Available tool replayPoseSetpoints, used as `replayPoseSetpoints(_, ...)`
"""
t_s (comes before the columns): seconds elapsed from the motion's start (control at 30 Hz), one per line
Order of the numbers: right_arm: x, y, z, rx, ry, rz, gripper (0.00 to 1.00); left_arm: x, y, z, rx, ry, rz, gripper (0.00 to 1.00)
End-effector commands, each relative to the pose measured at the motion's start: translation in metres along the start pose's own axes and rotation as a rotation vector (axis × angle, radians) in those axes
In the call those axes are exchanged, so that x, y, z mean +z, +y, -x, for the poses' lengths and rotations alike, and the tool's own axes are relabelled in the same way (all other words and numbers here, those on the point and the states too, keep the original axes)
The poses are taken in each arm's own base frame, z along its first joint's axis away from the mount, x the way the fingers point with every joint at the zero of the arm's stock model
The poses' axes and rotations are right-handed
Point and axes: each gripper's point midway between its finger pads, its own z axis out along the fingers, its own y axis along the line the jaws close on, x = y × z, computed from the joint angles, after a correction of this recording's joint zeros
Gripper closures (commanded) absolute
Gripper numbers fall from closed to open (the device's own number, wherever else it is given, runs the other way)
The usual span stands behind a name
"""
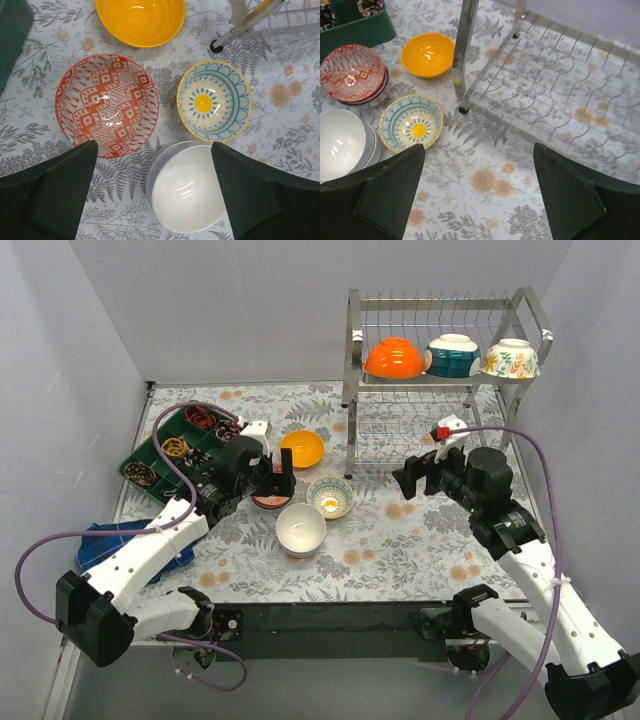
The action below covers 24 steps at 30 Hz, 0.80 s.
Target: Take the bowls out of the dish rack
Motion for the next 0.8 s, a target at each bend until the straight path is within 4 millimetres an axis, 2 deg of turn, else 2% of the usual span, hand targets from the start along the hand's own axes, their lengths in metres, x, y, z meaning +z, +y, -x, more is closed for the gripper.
replayPoseSetpoints(0.0, -0.016, -0.018, 0.058, -0.196, -0.002, -0.076, 0.03, 0.004, 0.009, -0.005, 0.023, -0.024, -0.006, 0.02)
replayPoseSetpoints(0.1, -0.010, -0.015, 0.092, -0.263, -0.041, -0.045, 0.04, 0.007, 0.016, -0.014, 0.036, -0.017, 0.000, 0.02)
replayPoseSetpoints(0.13, -0.007, -0.009, 0.115, -0.314, -0.080, -0.005, 0.04, 0.006, 0.019, -0.013, 0.037, -0.027, 0.009, 0.02)
replayPoseSetpoints(0.2, -0.005, -0.005, 0.136, -0.351, -0.112, 0.023, 0.04, 0.006, 0.021, -0.018, 0.037, -0.031, 0.008, 0.02)
replayPoseSetpoints(0.23, -0.003, 0.001, 0.154, -0.377, -0.136, 0.055, 0.04, 0.006, 0.022, -0.018, 0.037, -0.039, 0.007, 0.02)
replayPoseSetpoints(0.33, -0.001, 0.007, 0.179, -0.479, -0.172, 0.099, 0.04, 0.003, 0.027, -0.018, 0.042, -0.063, 0.023, 0.02)
replayPoseSetpoints(0.43, 0.006, 0.006, 0.193, -0.576, -0.189, 0.106, 0.04, 0.001, 0.031, -0.013, 0.042, -0.085, 0.047, 0.02)
replayPoseSetpoints(0.5, 0.003, 0.006, 0.213, -0.650, -0.228, 0.098, 0.01, 0.002, 0.033, -0.014, 0.043, -0.083, 0.056, 0.02)
replayPoseSetpoints(0.53, 0.012, 0.004, 0.213, -0.674, -0.219, 0.103, 0.01, 0.002, 0.033, -0.014, 0.045, -0.082, 0.057, 0.02)
replayPoseSetpoints(0.57, 0.010, 0.004, 0.226, -0.703, -0.243, 0.097, 0.01, 0.003, 0.034, -0.015, 0.045, -0.081, 0.060, 0.02)
replayPoseSetpoints(0.67, 0.028, 0.000, 0.232, -0.787, -0.234, 0.105, 0.01, 0.004, 0.035, -0.016, 0.046, -0.076, 0.061, 0.02)
replayPoseSetpoints(0.7, 0.027, -0.001, 0.243, -0.811, -0.253, 0.096, 0.01, 0.004, 0.034, -0.016, 0.048, -0.077, 0.062, 0.02)
replayPoseSetpoints(0.77, 0.040, 0.002, 0.241, -0.856, -0.235, 0.143, 0.01, 0.005, 0.036, -0.017, 0.049, -0.077, 0.068, 0.02)
